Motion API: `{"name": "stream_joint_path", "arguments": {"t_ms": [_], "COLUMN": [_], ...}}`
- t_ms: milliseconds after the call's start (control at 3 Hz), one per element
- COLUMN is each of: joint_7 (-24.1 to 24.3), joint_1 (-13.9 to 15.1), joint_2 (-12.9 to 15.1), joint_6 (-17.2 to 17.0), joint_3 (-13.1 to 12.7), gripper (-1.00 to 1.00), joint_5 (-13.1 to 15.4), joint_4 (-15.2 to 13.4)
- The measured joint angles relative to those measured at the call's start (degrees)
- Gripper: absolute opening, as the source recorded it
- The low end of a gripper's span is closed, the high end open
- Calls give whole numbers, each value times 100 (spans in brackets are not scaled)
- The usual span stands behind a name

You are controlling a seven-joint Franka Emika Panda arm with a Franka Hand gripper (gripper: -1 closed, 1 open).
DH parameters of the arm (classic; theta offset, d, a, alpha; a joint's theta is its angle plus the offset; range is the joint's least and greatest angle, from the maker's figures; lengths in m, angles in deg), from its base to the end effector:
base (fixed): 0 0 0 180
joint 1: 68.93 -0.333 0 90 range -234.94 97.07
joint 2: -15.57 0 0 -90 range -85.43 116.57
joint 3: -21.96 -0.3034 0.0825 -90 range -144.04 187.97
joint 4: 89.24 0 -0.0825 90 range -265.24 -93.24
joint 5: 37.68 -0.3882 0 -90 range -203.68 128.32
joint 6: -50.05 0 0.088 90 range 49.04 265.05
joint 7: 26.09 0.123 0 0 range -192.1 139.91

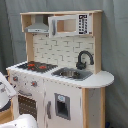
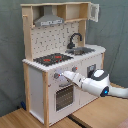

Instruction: Play with the kitchen

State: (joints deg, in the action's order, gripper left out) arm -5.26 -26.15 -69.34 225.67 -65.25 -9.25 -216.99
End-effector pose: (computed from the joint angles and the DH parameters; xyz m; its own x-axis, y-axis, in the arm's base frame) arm 0.3194 0.5022 0.3337 -0.0928 0.9952 -0.0327 -0.0165 0.0313 0.9994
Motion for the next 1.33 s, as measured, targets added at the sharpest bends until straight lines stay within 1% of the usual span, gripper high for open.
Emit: {"name": "stream_joint_path", "arguments": {"t_ms": [333,667,1000,1333], "joint_7": [-570,-977,-1268,-1405], "joint_1": [4,-26,-146,-338], "joint_2": [0,-15,-18,-24], "joint_6": [-15,-105,-403,-812], "joint_3": [133,565,943,1304], "gripper": [100,100,100,100], "joint_5": [0,0,0,1], "joint_4": [-12,-7,-3,32]}}
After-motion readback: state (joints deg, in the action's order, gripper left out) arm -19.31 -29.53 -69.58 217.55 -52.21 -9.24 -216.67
